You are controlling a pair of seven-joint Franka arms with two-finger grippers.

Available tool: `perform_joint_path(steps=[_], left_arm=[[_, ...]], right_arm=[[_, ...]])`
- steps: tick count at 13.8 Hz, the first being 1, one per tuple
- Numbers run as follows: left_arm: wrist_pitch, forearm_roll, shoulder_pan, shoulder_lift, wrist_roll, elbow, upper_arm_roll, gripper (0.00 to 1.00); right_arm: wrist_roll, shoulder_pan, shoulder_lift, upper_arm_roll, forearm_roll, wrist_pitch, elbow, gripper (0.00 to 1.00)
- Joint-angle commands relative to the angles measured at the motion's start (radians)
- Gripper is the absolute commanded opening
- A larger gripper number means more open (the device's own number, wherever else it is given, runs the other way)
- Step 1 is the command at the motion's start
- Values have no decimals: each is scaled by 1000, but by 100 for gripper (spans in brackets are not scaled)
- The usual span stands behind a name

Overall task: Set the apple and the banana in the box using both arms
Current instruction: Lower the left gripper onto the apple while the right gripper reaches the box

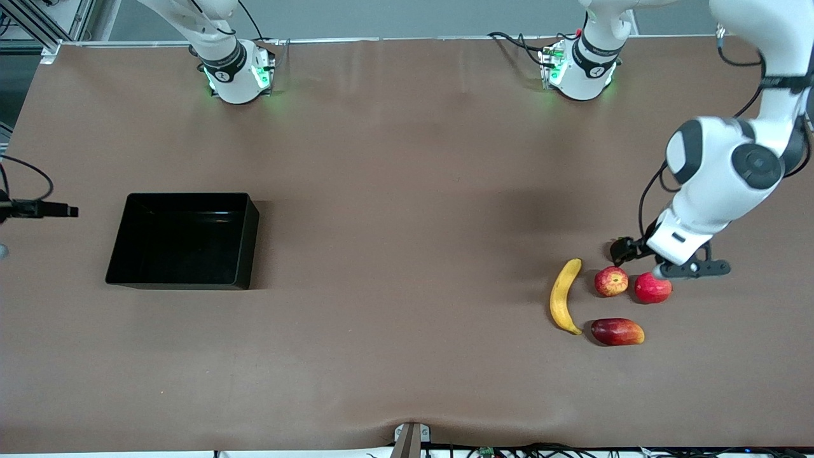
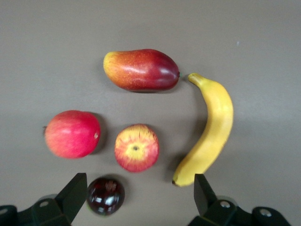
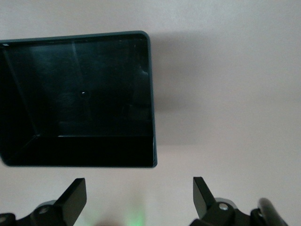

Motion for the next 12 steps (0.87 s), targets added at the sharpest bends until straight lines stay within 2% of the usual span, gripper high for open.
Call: perform_joint_path(steps=[1,4,7,8,11,12], left_arm=[[80,17,14,100,21,36,-2,100],[144,17,14,171,21,42,0,100],[181,17,14,208,21,42,0,100],[181,17,16,214,21,42,0,100],[181,20,22,216,21,30,0,100],[181,40,25,216,21,27,0,100]], right_arm=[[-15,-12,59,16,6,56,-37,100],[-99,-3,119,19,3,146,-53,100],[-140,-2,134,19,3,280,-132,98],[-141,-6,134,21,6,303,-152,91],[-169,-6,136,21,6,317,-162,33],[-170,-10,136,21,6,319,-171,24]])
